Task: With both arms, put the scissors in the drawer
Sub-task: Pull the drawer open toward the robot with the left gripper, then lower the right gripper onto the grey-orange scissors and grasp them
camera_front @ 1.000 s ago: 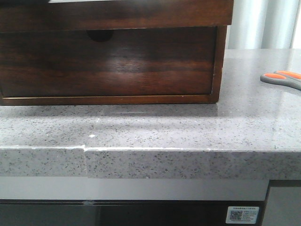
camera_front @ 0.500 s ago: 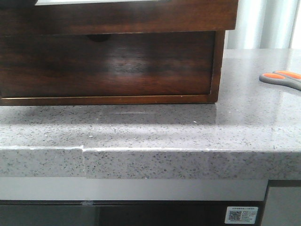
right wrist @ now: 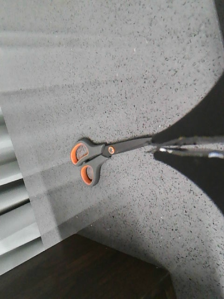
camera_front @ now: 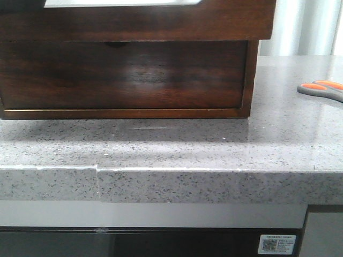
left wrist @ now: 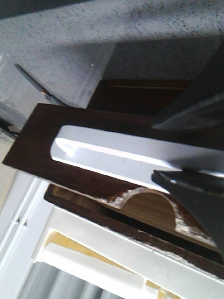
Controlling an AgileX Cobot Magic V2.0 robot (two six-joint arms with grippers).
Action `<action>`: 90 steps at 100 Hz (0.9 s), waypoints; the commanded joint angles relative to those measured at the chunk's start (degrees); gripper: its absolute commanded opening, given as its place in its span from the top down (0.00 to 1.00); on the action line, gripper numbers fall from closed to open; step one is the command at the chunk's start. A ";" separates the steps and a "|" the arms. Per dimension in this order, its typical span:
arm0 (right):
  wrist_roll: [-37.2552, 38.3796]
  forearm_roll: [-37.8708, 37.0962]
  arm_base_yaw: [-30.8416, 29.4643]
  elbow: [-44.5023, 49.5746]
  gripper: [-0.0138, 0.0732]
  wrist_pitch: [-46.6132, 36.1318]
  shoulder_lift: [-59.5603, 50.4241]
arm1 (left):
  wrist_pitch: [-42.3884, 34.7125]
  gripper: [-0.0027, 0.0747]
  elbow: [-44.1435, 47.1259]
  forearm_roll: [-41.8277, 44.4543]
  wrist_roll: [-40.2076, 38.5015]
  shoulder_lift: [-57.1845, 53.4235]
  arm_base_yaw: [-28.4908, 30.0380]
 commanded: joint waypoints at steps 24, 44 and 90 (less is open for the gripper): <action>-0.35 0.11 0.07 -2.30 0.90 -4.11 1.54 | -6.29 0.59 -1.41 -5.93 -3.75 -1.51 -0.40; -5.00 -0.02 0.07 -5.57 0.74 -4.11 7.14 | -6.55 0.59 -1.41 -13.73 -5.36 -6.90 -0.40; -8.08 -1.58 1.73 -25.36 0.50 -1.10 36.85 | -5.20 0.59 -1.41 -19.60 -10.21 -18.34 -0.40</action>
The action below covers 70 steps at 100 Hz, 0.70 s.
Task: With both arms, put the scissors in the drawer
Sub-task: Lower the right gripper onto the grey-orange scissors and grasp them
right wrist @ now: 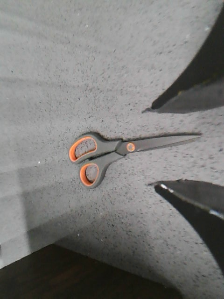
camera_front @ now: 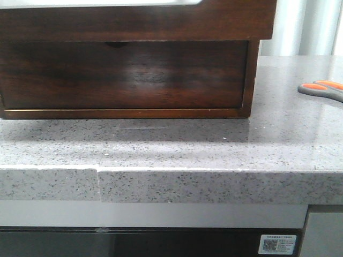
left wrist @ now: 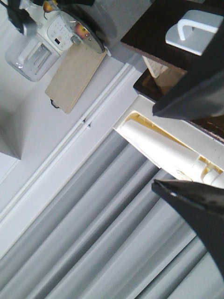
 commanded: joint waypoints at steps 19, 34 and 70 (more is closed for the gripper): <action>-0.72 -0.56 0.03 -18.89 0.50 8.04 21.20 | 1.26 0.59 -1.41 -3.52 -2.44 -2.17 -0.40; -0.72 -0.56 0.03 -26.00 0.50 12.50 29.90 | 1.48 0.59 -1.41 -3.52 -2.44 -2.17 -0.40; -4.59 -0.78 2.00 -32.34 0.50 18.23 36.33 | 1.48 0.59 -1.41 -3.52 -2.44 -2.17 -0.40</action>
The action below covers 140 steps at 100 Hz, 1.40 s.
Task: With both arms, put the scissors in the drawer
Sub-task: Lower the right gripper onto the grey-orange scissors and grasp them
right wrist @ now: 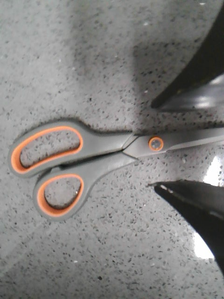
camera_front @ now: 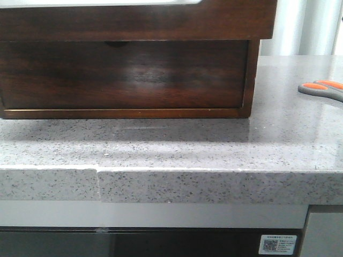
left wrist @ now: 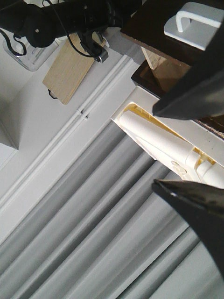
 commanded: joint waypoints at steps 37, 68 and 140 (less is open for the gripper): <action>-2.01 -1.40 1.53 -17.59 0.59 13.03 8.81 | -1.50 0.59 -1.41 -3.44 -0.92 0.21 -0.40; -0.01 -2.92 1.53 -19.47 0.46 14.65 11.17 | -1.50 0.59 -1.41 -3.44 -0.92 0.21 -0.40; -0.01 -3.51 1.53 -19.78 0.46 17.25 16.71 | -1.50 0.59 -1.41 -3.44 -0.92 0.21 -0.40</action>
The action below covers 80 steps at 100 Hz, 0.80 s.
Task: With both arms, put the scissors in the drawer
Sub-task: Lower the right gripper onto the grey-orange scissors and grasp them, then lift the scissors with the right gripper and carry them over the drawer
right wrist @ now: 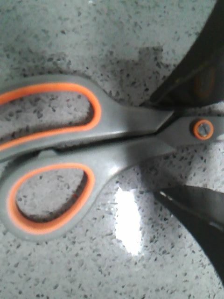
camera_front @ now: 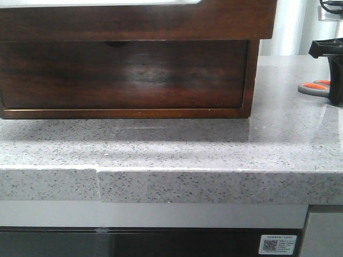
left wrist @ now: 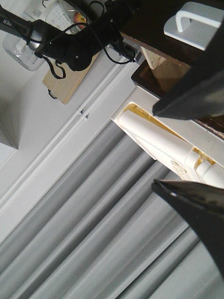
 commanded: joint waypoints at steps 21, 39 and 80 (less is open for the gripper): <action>-0.05 -0.49 -0.11 -1.80 0.60 -0.25 -1.45 | -1.60 0.59 -1.41 -3.40 -0.92 0.21 -0.40; -0.05 -0.88 -0.11 -1.80 0.84 0.10 -1.45 | -1.71 0.59 -1.41 -3.40 -0.92 0.21 -0.40; -0.68 0.19 -0.11 -1.80 0.92 -0.77 -9.92 | 7.40 0.60 -1.41 -3.52 -1.22 -7.91 -0.30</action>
